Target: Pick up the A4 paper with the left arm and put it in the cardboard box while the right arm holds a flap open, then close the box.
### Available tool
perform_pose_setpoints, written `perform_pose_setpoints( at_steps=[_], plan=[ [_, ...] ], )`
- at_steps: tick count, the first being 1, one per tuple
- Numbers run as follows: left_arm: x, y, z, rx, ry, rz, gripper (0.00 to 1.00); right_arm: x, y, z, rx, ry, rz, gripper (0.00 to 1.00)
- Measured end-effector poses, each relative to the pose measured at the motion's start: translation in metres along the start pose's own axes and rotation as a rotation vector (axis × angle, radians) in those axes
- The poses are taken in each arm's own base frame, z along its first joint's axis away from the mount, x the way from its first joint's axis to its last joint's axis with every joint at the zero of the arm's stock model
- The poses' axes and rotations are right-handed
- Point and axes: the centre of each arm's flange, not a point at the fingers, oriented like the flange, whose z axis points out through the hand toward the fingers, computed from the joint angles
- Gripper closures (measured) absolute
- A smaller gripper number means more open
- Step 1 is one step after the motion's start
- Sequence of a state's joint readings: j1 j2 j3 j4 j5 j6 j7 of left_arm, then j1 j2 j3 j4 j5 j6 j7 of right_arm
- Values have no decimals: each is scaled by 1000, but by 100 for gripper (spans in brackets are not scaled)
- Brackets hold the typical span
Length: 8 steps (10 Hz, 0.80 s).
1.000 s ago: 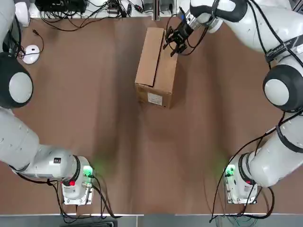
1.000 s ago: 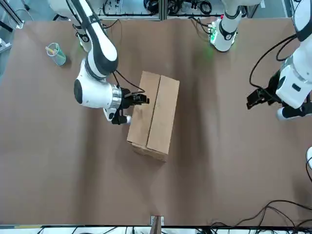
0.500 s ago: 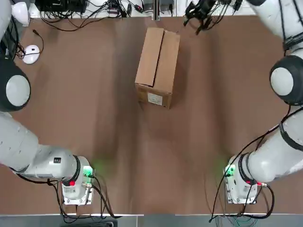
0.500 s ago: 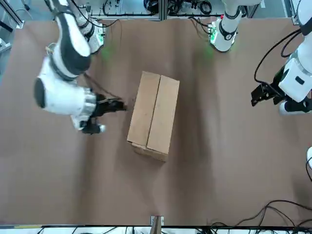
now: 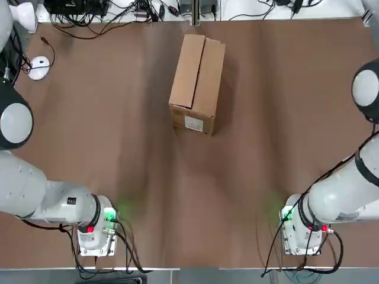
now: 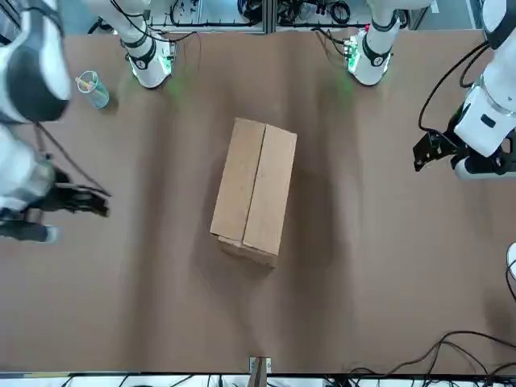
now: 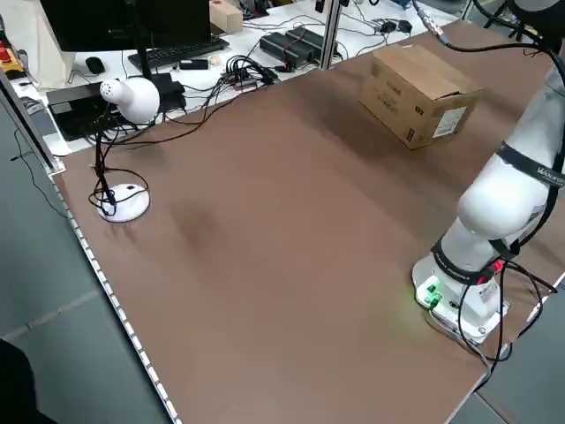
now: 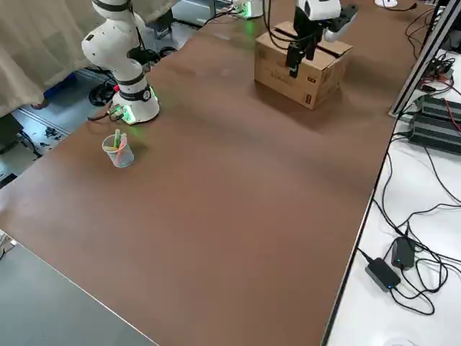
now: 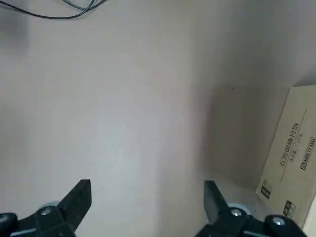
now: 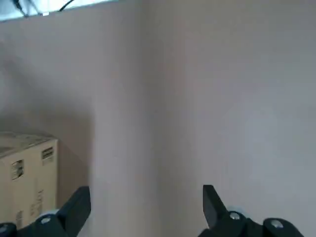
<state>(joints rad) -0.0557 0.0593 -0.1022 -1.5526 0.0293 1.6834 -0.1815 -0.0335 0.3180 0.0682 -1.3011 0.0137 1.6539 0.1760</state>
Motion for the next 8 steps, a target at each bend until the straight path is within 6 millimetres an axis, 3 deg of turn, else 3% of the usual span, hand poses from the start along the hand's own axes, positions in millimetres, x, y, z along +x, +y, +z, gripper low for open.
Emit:
perform_pose_setpoints(
  at_steps=[1,3,5,8],
  plan=[
    [-1,0,-4,-1,8,1,0,1,34,-15,-1,22,22,0],
    [-5,-7,-16,-1,29,-10,0,-4,62,-39,-2,59,21,0],
    [-10,-18,-28,-2,42,24,0,-7,67,-45,-5,66,-38,0],
    [-13,-21,-31,-34,35,49,0,-7,64,-44,-4,62,-67,0]
  ],
)
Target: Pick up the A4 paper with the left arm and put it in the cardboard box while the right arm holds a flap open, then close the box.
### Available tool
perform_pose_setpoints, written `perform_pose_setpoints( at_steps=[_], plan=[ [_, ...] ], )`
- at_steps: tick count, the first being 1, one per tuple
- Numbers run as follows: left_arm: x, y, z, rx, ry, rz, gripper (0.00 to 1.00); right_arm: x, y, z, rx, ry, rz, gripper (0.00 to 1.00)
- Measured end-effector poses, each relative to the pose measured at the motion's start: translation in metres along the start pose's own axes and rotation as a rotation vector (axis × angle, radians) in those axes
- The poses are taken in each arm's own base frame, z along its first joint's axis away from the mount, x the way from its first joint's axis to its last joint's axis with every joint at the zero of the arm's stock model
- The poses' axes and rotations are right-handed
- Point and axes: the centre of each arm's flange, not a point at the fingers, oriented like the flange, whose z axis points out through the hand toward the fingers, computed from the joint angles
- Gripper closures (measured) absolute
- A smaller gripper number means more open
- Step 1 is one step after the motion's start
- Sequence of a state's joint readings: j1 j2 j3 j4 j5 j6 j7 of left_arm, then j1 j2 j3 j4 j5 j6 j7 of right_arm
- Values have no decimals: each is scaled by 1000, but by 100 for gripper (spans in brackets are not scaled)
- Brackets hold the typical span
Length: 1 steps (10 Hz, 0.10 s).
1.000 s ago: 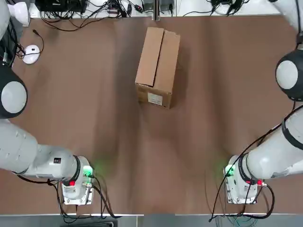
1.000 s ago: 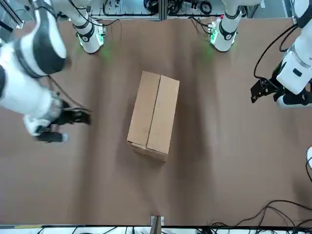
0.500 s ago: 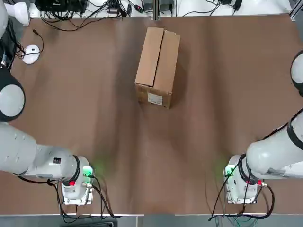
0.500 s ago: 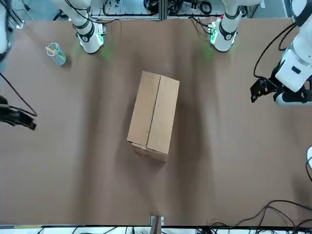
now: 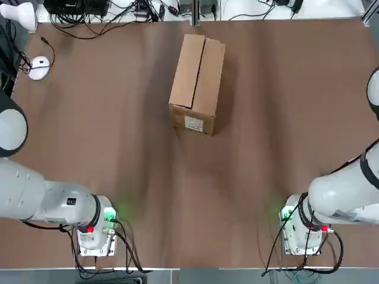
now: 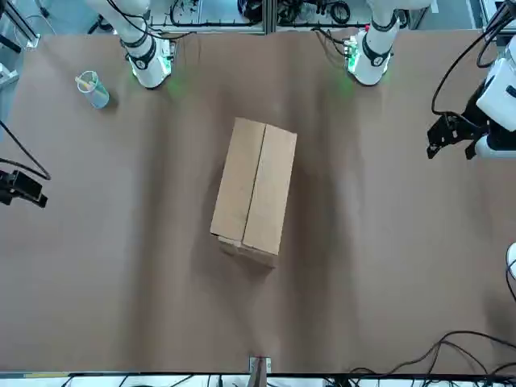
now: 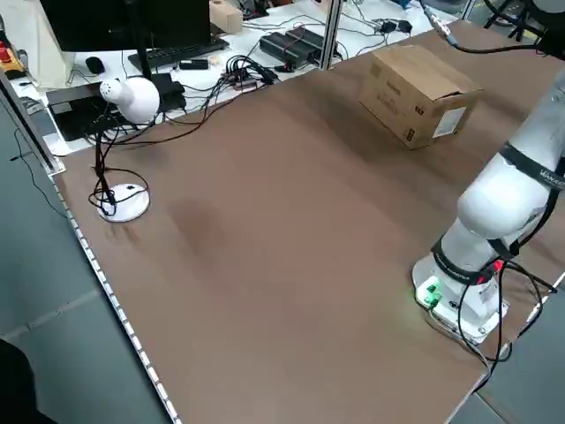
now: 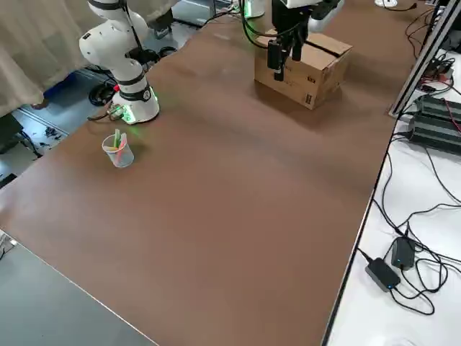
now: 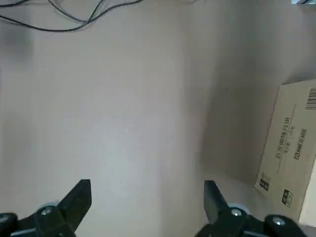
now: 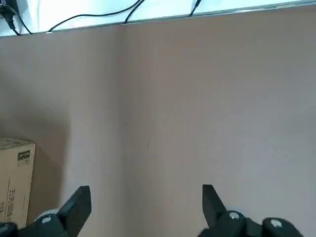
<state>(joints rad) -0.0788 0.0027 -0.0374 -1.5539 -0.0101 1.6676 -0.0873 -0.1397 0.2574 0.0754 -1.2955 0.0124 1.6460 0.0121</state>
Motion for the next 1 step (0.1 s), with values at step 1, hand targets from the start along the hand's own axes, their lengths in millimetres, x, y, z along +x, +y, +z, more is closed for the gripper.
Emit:
perform_pose_setpoints(
  at_steps=[1],
  plan=[
    [0,2,0,-1,-1,4,0,0,0,0,0,0,-1,0]
  ],
)
